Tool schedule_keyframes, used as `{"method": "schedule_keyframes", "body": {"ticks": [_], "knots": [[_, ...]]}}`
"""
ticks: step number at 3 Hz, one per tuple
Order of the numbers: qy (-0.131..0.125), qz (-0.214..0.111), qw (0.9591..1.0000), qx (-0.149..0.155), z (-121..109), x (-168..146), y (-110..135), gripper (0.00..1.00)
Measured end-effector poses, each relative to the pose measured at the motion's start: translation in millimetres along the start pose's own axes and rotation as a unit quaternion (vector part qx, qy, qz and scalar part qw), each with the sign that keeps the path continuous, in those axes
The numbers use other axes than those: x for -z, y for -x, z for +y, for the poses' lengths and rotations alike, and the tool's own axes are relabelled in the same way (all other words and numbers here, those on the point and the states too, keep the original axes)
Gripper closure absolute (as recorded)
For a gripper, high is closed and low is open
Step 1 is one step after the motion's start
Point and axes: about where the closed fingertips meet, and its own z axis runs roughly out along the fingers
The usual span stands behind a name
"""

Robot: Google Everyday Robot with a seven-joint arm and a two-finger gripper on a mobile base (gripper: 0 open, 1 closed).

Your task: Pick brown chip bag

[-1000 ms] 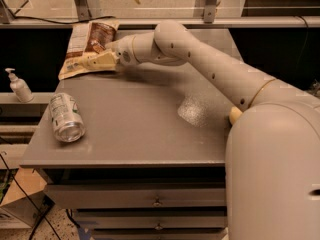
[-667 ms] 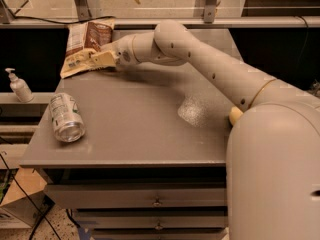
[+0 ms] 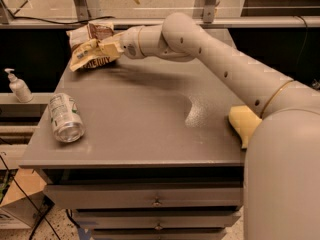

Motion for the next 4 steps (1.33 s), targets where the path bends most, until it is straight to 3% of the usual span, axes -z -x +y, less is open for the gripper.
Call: {"method": "schedule_keyframes", "body": {"ticks": [1,2,3,4], "knots": [[-0.009,-0.01,0.9998,0.015,0,19,15,1.0],[-0.017,-0.025,0.9982,0.053,-2,49,50,1.0],[-0.032,-0.025,0.9926,0.114,-6,89,100,1.0],[-0.061,-0.02,0.9818,0.179,-12,128,159,1.0]]}}
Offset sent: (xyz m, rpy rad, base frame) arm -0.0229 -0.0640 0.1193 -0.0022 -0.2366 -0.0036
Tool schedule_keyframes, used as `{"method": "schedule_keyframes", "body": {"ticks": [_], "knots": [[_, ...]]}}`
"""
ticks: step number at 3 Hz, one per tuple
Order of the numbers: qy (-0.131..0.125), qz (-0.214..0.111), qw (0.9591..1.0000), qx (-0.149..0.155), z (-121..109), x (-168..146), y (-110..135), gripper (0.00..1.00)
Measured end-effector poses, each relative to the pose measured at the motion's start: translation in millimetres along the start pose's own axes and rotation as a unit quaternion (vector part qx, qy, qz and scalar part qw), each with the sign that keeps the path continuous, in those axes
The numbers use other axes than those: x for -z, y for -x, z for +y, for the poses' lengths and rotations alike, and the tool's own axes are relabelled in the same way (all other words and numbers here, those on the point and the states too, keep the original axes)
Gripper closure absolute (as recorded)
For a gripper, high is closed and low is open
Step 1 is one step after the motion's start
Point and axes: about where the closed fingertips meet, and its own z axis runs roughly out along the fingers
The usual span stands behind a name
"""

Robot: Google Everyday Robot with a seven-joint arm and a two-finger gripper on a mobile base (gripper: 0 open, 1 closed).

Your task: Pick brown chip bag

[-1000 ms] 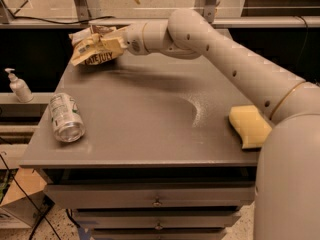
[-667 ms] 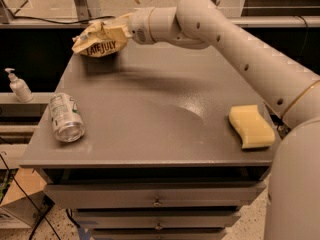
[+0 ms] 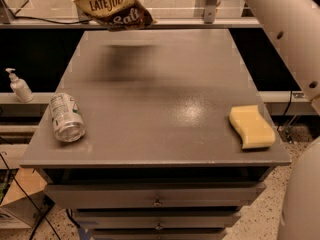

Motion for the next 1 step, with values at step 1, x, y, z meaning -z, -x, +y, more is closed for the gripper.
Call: {"method": "schedule_keyframes", "body": {"ticks": [1], "knots": [[-0.007,0.001,0.9999,0.01,-6.6,7.3,7.8,1.0]]}}
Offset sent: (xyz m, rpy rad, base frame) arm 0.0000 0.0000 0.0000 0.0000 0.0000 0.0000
